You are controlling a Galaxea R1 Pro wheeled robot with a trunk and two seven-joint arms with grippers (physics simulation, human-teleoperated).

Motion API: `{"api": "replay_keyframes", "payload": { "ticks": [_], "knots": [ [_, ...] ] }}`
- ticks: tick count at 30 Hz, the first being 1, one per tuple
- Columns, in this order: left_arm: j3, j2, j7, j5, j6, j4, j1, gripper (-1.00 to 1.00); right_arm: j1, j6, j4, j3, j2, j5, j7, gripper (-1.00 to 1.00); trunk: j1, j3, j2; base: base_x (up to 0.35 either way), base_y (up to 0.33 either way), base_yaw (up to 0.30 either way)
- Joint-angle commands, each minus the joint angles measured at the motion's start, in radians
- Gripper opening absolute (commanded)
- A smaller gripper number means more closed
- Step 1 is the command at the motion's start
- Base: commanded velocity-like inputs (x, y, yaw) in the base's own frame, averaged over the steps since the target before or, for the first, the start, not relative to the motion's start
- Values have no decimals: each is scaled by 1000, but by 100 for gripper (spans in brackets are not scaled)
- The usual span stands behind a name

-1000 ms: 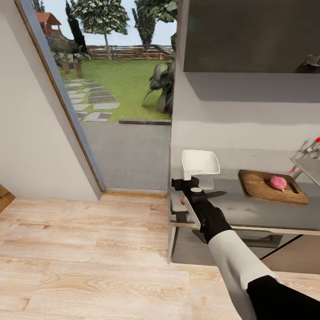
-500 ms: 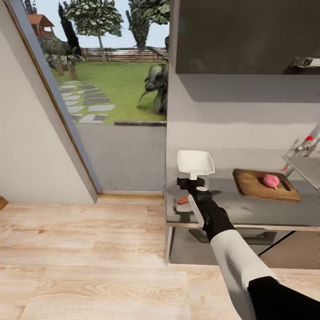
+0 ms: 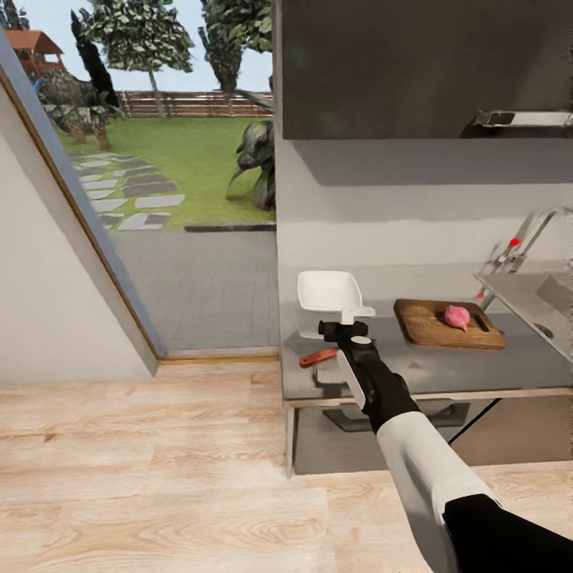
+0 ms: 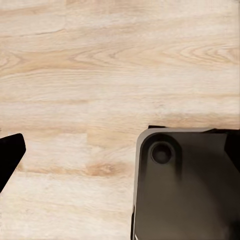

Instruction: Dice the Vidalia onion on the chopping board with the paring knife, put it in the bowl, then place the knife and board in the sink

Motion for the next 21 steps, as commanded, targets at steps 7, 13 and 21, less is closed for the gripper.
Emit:
{"api": "replay_keyframes", "payload": {
  "ticks": [7, 13, 21],
  "knots": [
    [-8, 1, 6, 10, -2, -2, 0, 100, -1, 6, 3, 3, 0, -1, -45, 100, 1, 6, -2, 0, 208, -179],
    [-8, 2, 6, 10, -2, -2, 0, 100, -1, 6, 24, 3, 0, -2, -68, 100, 1, 13, -2, 0, 274, -173],
    [-8, 1, 6, 10, -2, 0, 0, 100, -1, 6, 31, 3, 0, -2, -72, 100, 1, 21, -2, 0, 289, -130]
  ]
}}
